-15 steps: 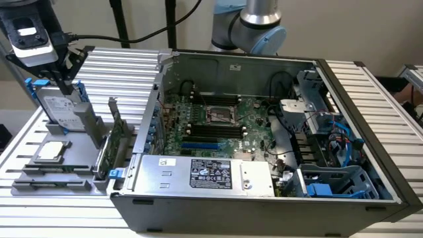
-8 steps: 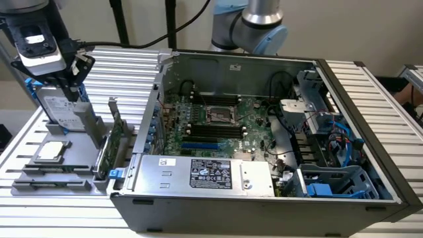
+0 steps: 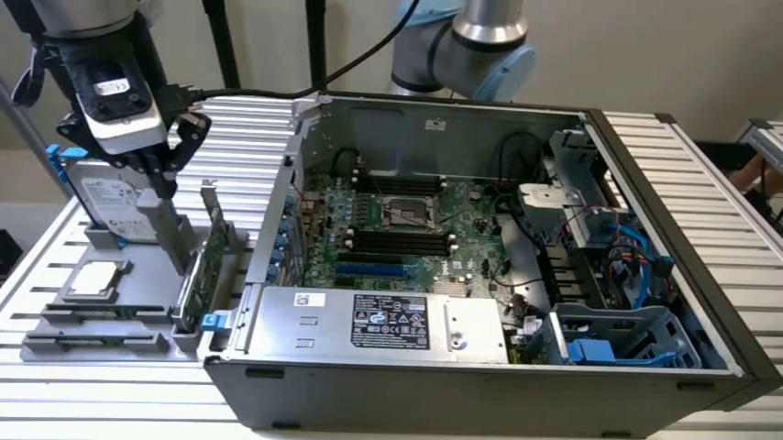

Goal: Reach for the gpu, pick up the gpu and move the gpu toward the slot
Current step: 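Reach for the gpu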

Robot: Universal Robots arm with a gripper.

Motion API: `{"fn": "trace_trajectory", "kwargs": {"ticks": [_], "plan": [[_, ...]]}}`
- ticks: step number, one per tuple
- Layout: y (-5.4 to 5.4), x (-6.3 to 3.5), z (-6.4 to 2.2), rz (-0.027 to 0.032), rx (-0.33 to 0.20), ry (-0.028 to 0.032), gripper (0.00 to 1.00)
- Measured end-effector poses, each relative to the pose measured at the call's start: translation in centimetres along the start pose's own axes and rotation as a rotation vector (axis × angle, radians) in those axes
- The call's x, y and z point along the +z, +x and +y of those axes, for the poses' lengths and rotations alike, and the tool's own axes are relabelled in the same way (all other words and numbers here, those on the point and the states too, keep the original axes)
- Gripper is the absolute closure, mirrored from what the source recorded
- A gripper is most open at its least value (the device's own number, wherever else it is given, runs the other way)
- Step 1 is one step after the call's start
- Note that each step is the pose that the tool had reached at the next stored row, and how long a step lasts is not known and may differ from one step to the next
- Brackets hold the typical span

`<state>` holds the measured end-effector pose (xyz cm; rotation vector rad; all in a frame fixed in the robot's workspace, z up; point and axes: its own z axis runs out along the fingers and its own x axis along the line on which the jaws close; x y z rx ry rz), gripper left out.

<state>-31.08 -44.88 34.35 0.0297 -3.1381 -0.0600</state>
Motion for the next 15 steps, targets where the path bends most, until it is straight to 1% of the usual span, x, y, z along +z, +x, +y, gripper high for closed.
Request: {"fn": "trace_trajectory", "kwargs": {"ticks": [2,8,15], "plan": [[-0.5,0.11,-0.51,0.0001,0.000,0.0002,0.89],[-1.2,0.47,-2.06,-0.0001,0.000,-0.0001,0.89],[-1.3,0.48,-2.14,0.0008,0.000,-0.0003,0.89]]}}
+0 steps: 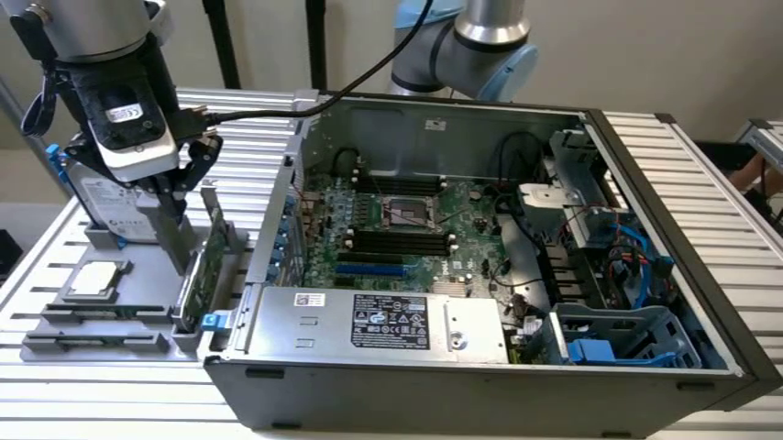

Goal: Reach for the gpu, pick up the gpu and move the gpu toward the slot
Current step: 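Reach for the gpu, then pick up the gpu and move the gpu toward the slot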

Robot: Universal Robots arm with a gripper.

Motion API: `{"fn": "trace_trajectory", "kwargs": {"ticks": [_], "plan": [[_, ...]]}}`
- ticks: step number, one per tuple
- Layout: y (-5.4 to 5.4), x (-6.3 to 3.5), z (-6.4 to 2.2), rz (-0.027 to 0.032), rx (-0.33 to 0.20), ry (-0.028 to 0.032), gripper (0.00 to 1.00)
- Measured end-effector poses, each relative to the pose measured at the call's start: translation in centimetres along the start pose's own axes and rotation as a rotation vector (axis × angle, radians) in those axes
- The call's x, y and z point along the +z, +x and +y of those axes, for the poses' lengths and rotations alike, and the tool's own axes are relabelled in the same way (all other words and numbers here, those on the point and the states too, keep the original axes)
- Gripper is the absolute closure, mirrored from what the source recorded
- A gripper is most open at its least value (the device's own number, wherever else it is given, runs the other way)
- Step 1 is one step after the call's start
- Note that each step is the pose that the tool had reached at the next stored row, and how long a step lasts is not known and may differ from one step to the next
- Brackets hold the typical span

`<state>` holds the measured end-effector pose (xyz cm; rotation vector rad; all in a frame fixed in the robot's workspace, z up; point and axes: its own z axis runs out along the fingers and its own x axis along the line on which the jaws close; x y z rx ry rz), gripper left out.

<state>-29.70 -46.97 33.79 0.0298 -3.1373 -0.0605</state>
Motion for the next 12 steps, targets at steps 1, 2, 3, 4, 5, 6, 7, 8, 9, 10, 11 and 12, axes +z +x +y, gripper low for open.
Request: {"fn": "trace_trajectory", "kwargs": {"ticks": [1,2,3,4,5,6,7,8,9,10,11,12], "plan": [[0.00,0.00,0.00,0.0000,0.000,0.0000,0.89],[0.00,0.00,0.00,0.0000,0.000,0.0000,0.89],[0.00,0.00,0.00,0.0000,0.000,0.0000,0.89],[0.00,0.00,0.00,0.0000,0.000,0.0000,0.89],[0.00,0.00,0.00,0.0000,0.000,0.0000,0.89],[0.00,0.00,0.00,-0.0001,0.000,0.0000,0.89],[0.00,0.00,0.00,0.0000,0.000,0.0000,0.89],[0.00,0.00,0.00,0.0000,0.000,0.0001,0.89],[0.00,0.00,0.00,0.0000,0.000,0.0000,0.89],[0.00,0.00,0.00,-0.0001,0.000,0.0000,0.88],[0.00,0.00,0.00,0.0000,0.000,0.0000,0.82],[0.00,0.00,0.00,0.0000,0.000,0.0000,0.82]]}}
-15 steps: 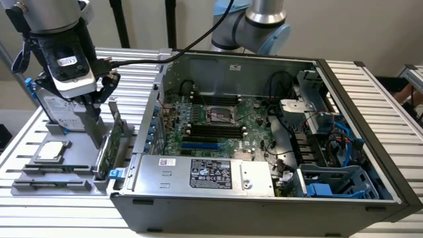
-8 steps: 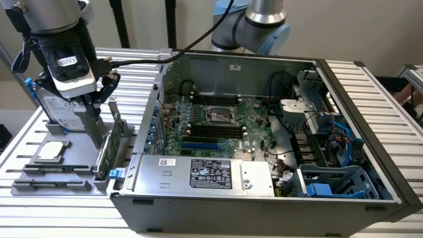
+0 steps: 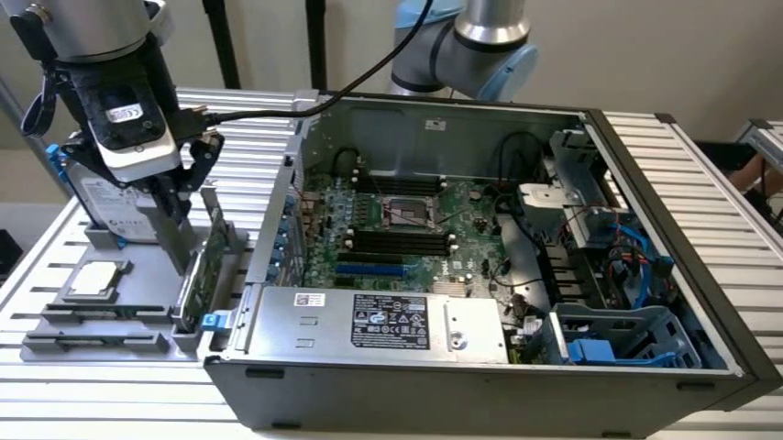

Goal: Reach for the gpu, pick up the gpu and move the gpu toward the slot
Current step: 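Pick up the gpu and move the gpu toward the slot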

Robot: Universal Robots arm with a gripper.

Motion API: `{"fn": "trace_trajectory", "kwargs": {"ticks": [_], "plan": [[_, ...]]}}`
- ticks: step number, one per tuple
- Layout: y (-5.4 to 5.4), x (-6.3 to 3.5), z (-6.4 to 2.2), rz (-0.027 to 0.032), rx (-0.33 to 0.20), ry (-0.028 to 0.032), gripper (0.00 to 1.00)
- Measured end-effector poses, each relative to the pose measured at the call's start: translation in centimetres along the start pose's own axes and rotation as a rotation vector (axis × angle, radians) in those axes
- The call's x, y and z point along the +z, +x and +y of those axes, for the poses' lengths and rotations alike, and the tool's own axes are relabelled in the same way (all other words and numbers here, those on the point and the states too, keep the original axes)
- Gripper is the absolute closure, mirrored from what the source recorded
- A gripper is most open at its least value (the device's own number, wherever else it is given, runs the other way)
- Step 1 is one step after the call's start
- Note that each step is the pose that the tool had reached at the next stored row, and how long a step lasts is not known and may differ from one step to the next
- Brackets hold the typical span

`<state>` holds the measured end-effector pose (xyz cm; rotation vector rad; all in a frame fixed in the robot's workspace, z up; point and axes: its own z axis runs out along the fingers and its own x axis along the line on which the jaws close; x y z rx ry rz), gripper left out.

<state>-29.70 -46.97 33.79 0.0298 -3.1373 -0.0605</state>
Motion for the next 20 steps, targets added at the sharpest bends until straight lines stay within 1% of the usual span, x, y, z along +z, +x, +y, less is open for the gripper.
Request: {"fn": "trace_trajectory", "kwargs": {"ticks": [1,2,5,6,7,20], "plan": [[0.0,0.00,0.00,0.0000,0.000,0.0000,0.76],[0.0,0.00,0.00,0.0000,0.000,0.0000,0.76],[0.0,0.00,0.00,0.0000,0.000,0.0000,0.58],[0.0,0.03,0.00,0.0000,0.000,0.0001,0.58],[0.0,0.16,-0.01,-0.0001,0.000,0.0000,0.52],[0.4,2.52,-0.09,0.0000,0.000,0.0000,0.52]]}}
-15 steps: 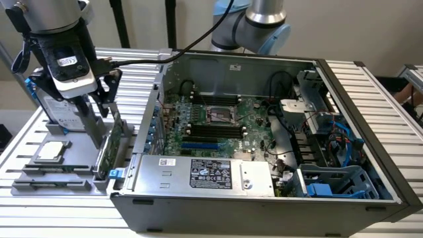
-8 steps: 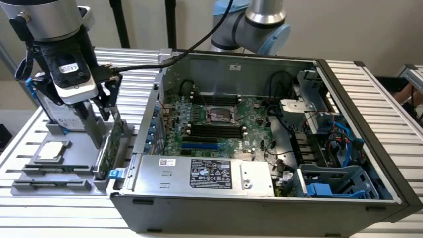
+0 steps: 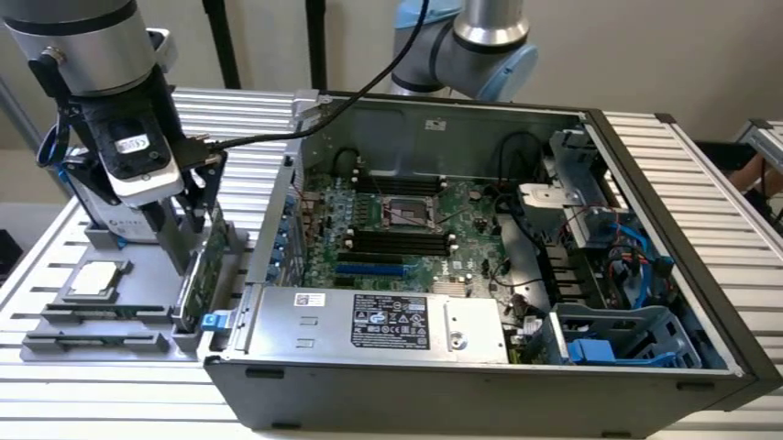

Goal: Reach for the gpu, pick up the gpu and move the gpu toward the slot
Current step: 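Pick up the gpu and move the gpu toward the slot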

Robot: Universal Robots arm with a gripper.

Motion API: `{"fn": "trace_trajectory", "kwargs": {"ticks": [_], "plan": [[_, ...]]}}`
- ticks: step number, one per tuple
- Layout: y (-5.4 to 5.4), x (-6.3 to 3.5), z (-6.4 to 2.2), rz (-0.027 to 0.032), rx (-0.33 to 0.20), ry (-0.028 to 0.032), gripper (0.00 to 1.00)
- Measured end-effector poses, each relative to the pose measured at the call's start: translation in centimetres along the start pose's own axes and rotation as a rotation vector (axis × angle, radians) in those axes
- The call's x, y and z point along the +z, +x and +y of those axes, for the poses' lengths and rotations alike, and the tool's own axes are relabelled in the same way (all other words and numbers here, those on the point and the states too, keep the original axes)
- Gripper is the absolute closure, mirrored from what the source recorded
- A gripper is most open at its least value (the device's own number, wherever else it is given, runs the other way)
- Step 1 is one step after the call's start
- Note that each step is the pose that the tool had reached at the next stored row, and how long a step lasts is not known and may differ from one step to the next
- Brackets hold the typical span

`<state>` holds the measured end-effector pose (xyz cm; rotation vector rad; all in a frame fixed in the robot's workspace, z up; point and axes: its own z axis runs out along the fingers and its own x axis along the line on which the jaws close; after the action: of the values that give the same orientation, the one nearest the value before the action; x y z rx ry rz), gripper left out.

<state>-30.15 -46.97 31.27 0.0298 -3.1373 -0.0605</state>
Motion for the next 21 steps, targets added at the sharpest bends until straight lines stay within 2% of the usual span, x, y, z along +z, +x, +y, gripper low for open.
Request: {"fn": "trace_trajectory", "kwargs": {"ticks": [13,21], "plan": [[0.1,2.37,-0.10,-0.0001,0.001,0.0000,0.52],[0.1,3.81,-0.29,-0.0012,0.019,-0.0001,0.52]]}}
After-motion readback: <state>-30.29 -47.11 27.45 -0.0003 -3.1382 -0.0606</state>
